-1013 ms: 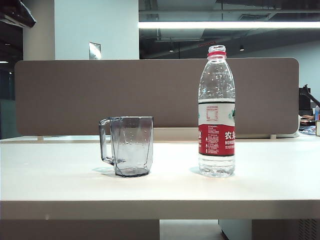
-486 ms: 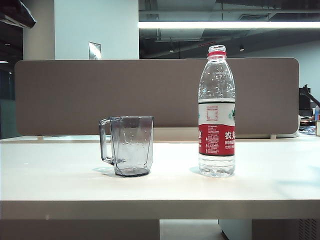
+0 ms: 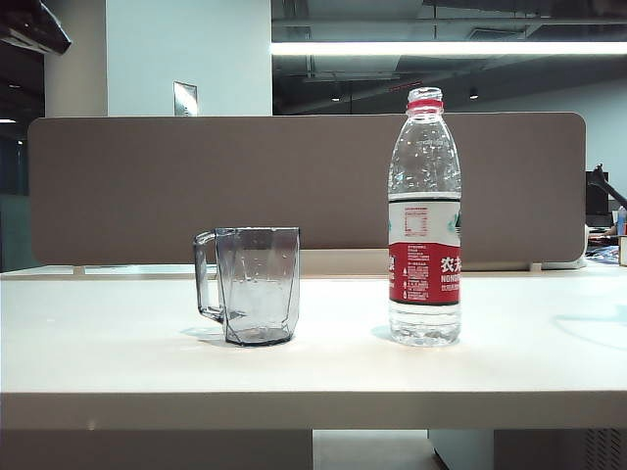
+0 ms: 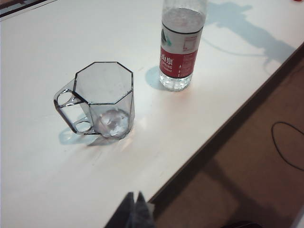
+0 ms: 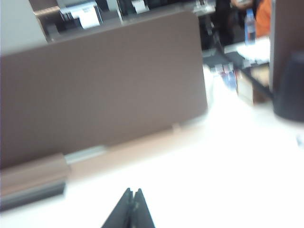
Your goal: Pick up the mineral water bottle on the table and pour water into the mug until it's full.
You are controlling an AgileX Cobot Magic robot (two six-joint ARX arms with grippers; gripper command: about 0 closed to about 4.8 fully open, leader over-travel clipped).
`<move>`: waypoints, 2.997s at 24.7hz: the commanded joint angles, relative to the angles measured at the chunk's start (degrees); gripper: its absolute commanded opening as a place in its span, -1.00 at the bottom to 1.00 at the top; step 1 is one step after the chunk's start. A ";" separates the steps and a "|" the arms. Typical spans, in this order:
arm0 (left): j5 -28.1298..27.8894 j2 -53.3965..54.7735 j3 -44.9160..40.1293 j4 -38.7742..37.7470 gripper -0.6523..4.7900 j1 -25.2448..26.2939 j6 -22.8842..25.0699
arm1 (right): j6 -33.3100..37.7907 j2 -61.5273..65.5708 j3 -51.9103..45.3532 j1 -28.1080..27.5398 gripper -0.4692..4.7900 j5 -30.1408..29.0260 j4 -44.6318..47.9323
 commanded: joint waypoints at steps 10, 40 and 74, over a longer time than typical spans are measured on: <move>0.35 -0.09 0.17 0.63 -0.78 0.00 0.17 | -3.93 -9.40 -30.60 13.44 -0.84 4.00 7.17; 0.57 -0.09 0.17 0.59 -0.78 0.00 0.17 | 0.90 -17.00 -52.81 30.69 -0.84 11.39 13.62; 0.59 -0.07 0.17 0.61 -0.78 0.00 0.17 | -8.44 24.41 -35.54 37.33 0.86 3.21 54.64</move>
